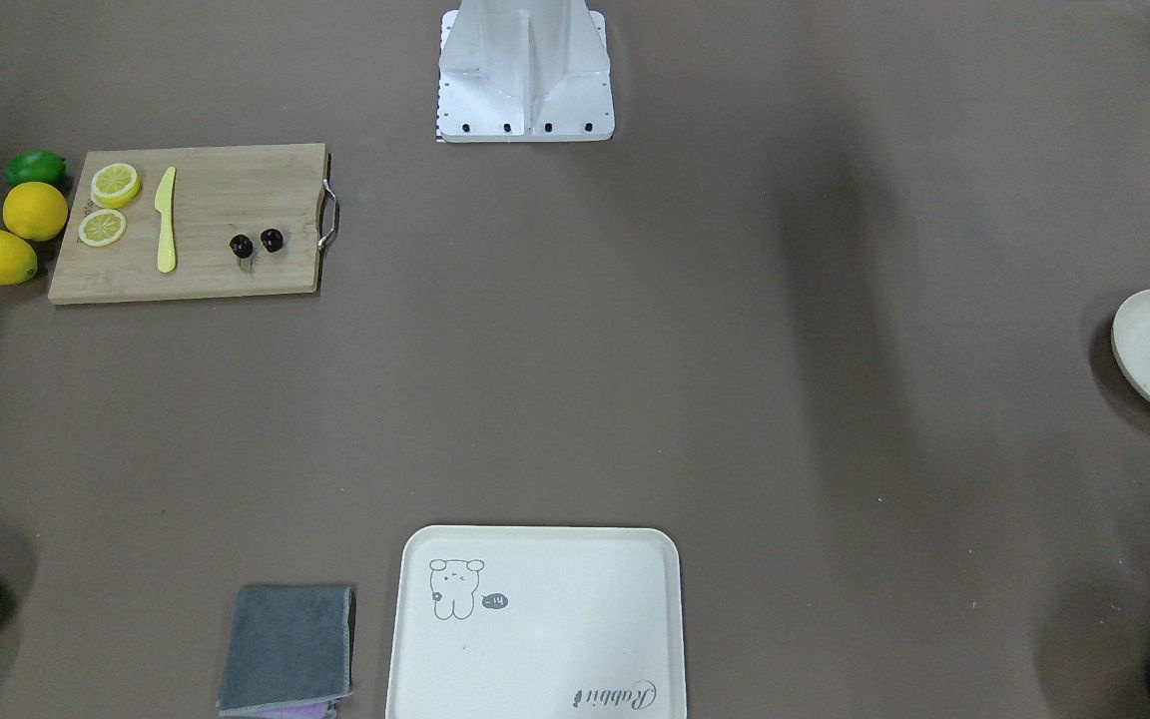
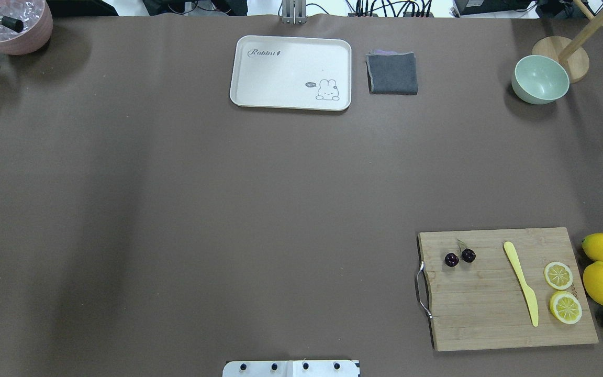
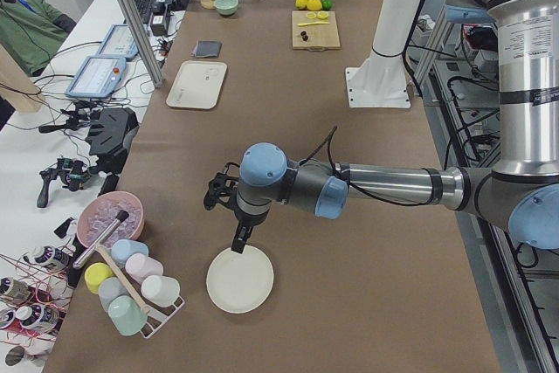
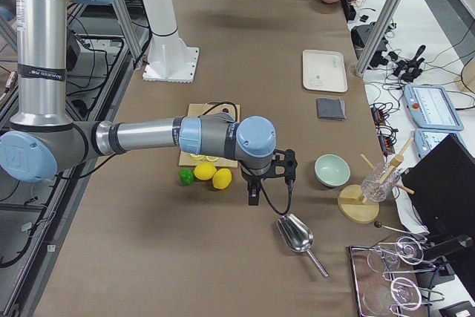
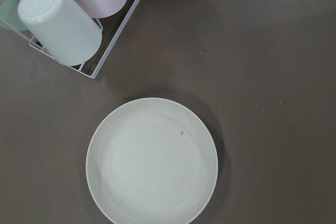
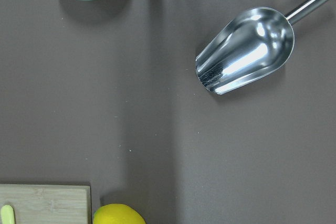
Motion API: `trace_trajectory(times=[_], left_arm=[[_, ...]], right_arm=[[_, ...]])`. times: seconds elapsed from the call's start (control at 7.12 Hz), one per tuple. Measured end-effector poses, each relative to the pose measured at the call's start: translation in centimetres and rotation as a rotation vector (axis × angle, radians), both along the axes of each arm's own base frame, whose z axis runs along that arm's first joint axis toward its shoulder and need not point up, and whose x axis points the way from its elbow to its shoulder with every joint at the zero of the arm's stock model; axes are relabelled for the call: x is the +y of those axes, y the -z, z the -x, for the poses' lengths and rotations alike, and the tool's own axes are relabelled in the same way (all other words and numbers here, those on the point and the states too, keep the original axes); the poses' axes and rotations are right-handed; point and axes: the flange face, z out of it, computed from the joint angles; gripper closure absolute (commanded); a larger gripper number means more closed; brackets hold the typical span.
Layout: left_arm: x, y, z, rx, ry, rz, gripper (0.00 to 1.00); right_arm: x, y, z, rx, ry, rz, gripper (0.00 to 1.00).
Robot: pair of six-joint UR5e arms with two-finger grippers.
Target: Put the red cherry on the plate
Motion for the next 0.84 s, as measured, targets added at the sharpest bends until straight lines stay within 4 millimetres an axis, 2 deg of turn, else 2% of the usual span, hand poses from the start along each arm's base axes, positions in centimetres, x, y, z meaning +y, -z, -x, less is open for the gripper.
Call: trace_trajectory(times=[0.14, 0.28, 0.42, 0.7, 0.84], left_arm=[[0.3, -0.6, -0.1, 0.008, -0.003, -0.002, 0.02], [0.6, -2.2, 0.0, 0.012, -0.002, 0.008, 0.02], [1.0, -5.2, 0.0, 0.015, 0.000, 0.024, 0.02], [2.6, -13.3, 0.9, 0.016, 0.021, 0.046, 0.02], [3.7, -16.1, 1.9, 0.019, 0.050, 0.069, 0.02]], right_arm=[[0.0, 0.2, -0.1, 0.000, -0.002, -0.004, 0.00], [-0.1, 0.5, -0.1, 0.001, -0.004, -0.009, 0.00], [-0.3, 0.8, -0.1, 0.002, -0.006, -0.014, 0.00], [-0.5, 1.4, -0.1, 0.004, -0.005, -0.025, 0.00], [-0.5, 1.7, -0.1, 0.005, -0.005, -0.033, 0.00]])
